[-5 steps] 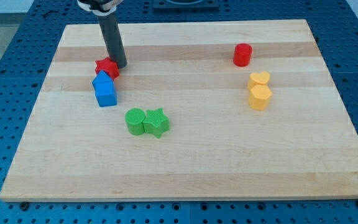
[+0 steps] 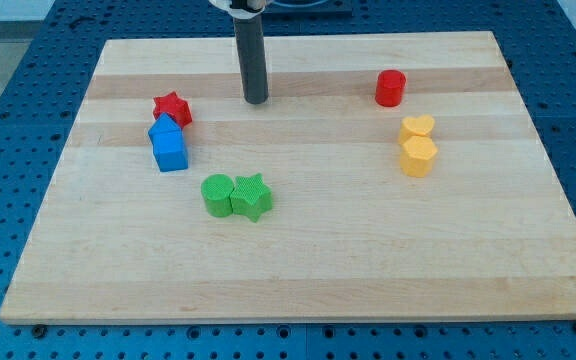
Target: Nudge the yellow heart down a bit
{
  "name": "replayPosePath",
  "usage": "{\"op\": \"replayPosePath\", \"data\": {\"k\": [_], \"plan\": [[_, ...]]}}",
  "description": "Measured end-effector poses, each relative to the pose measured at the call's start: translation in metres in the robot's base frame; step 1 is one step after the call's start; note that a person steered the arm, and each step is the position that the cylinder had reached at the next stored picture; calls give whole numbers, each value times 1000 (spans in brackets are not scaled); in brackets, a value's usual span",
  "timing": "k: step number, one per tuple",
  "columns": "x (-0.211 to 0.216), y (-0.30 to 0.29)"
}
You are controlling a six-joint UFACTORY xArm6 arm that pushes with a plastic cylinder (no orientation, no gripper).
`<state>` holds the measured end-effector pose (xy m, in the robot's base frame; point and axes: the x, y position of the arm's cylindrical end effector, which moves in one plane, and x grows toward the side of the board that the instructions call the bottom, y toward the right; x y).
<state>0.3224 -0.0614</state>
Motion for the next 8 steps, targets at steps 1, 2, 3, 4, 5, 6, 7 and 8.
{"op": "replayPosePath", "data": {"k": [1,2,3,4,5,6,7,8], "plan": [[0,5],[0,37],[18,58],[50,80],[57,115],[57,169],[55,223],[25,255]]}}
